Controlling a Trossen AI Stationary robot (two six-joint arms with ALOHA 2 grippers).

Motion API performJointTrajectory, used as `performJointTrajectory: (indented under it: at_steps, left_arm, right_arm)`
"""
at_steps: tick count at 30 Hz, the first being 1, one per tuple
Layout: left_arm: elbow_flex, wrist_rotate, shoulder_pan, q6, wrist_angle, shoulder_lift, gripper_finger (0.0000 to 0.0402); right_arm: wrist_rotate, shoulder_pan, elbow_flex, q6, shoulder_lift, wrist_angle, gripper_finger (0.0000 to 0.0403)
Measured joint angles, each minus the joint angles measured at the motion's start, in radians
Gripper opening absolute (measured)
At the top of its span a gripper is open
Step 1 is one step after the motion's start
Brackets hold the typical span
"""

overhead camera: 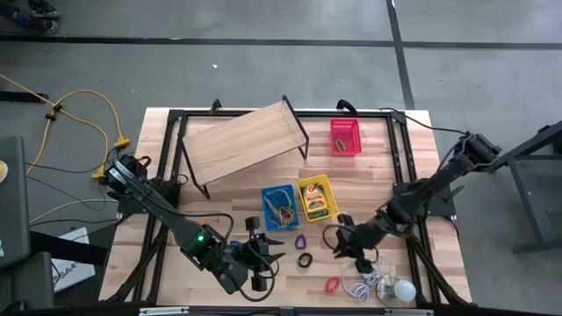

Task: Pick & Place Office Desk Supplies
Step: Put the red spring keychain into the red bin

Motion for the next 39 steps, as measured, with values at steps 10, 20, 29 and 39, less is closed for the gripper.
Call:
performJointTrajectory:
  at_steps: [10,20,29,39]
  left_arm:
    - [0.000,0.000,0.000,0.000,0.000,0.000,0.0113]
    - [0.000,0.000,0.000,0.000,0.000,0.000,0.0113]
    - [0.000,0.000,0.000,0.000,0.002,0.000,0.0113]
    - [0.000,0.000,0.000,0.000,0.002,0.000,0.0113]
  right_arm:
    - [0.046,0.110,0.000,-0.005,0.000,-0.016,0.0052]
    - [-0.010,0.110,0.000,-0.099,0.104,0.052,0.0052]
    - [-0.036,0.110,0.000,-0.179,0.302,0.234,0.0052]
    - [-0.023,0.110,0.000,-0.233,0.383,0.325,0.0052]
